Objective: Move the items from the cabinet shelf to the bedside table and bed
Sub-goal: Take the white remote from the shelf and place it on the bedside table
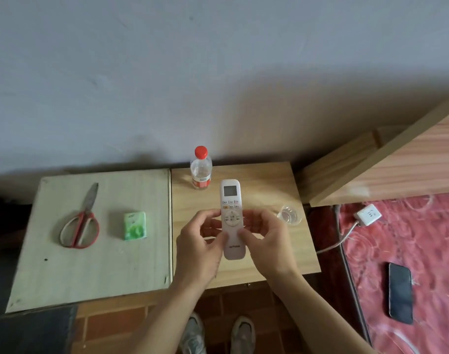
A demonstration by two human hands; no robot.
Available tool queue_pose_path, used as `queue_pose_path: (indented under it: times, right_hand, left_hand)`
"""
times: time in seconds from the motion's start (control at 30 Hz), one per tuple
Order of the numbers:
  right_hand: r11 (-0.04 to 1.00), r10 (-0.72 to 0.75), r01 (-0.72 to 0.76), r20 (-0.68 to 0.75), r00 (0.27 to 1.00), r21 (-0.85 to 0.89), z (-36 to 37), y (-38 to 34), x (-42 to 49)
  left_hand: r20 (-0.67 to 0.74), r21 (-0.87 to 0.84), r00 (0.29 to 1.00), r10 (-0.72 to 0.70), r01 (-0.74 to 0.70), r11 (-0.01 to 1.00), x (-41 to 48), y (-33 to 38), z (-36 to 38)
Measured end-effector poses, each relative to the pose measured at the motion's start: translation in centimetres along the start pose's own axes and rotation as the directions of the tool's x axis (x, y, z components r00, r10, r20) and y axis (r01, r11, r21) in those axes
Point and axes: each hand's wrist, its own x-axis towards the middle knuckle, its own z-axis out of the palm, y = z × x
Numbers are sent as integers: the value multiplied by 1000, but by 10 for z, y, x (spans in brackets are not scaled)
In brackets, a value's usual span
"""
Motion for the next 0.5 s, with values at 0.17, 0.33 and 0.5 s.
queue_pose_path:
  times: [0.17, 0.33, 0.5]
  right_hand:
    - [992, 121, -120, 47, 991, -27, 36, 62, 19]
    - [972, 228, -223, 66, 971, -78, 51, 109, 31]
    - [953, 287, -278, 66, 956, -118, 56, 145, 44]
  left_hand:
    - [-14, 74, 996, -91, 91, 993, 14, -71, 6]
    - [1, 87, 983, -185, 184, 979, 20, -119, 20]
    - [30, 138, 975, -219, 213, 967, 30, -150, 35]
